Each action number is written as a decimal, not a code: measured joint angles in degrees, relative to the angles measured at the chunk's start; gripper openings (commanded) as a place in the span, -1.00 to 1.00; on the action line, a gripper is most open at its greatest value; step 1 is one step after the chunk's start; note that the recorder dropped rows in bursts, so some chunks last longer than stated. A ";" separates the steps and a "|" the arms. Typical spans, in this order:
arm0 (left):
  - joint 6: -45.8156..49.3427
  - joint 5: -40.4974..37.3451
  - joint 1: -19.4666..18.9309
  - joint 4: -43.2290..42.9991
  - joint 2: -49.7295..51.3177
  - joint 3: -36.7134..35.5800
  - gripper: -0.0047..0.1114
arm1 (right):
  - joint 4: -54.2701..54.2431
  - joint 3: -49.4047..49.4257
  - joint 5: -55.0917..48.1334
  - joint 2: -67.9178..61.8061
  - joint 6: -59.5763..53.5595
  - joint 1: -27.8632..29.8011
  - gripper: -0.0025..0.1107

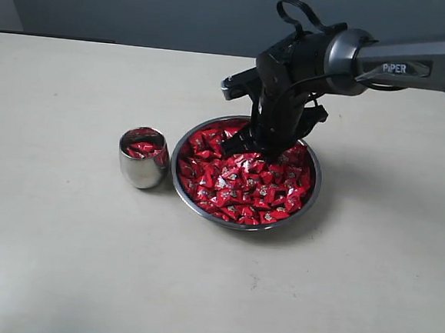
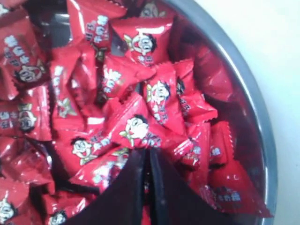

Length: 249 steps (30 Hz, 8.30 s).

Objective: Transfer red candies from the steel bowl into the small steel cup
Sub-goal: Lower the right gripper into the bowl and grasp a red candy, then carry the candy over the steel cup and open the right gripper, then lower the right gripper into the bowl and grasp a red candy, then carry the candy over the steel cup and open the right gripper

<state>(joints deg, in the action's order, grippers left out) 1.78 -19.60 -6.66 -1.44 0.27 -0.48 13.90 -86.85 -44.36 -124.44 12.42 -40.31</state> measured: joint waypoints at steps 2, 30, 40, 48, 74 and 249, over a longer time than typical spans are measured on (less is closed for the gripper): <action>0.00 0.00 0.00 0.00 0.00 0.00 -0.91 | 0.13 0.00 0.00 0.00 0.00 0.00 -0.96; 0.00 0.00 0.00 0.00 0.00 0.00 -0.91 | -7.07 0.00 4.88 0.93 -1.05 0.00 -0.12; 0.00 0.00 0.00 0.00 0.00 0.00 -0.91 | -5.53 0.00 5.20 -1.06 -1.09 0.00 -0.96; 0.00 0.00 0.00 0.00 0.00 0.00 -0.91 | -5.05 0.00 3.24 7.95 -1.09 -1.63 -0.96; 0.00 0.00 0.00 0.00 0.00 0.00 -0.91 | -4.17 0.00 4.60 -0.22 0.21 -0.14 -0.32; 0.00 0.00 0.00 0.00 0.00 0.00 -0.91 | -40.20 -2.80 19.64 3.42 -22.35 -9.95 -0.89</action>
<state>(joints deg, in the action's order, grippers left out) 1.78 -19.60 -6.66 -1.44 0.27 -0.48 -26.29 -89.65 -24.72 -121.03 -9.93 -50.26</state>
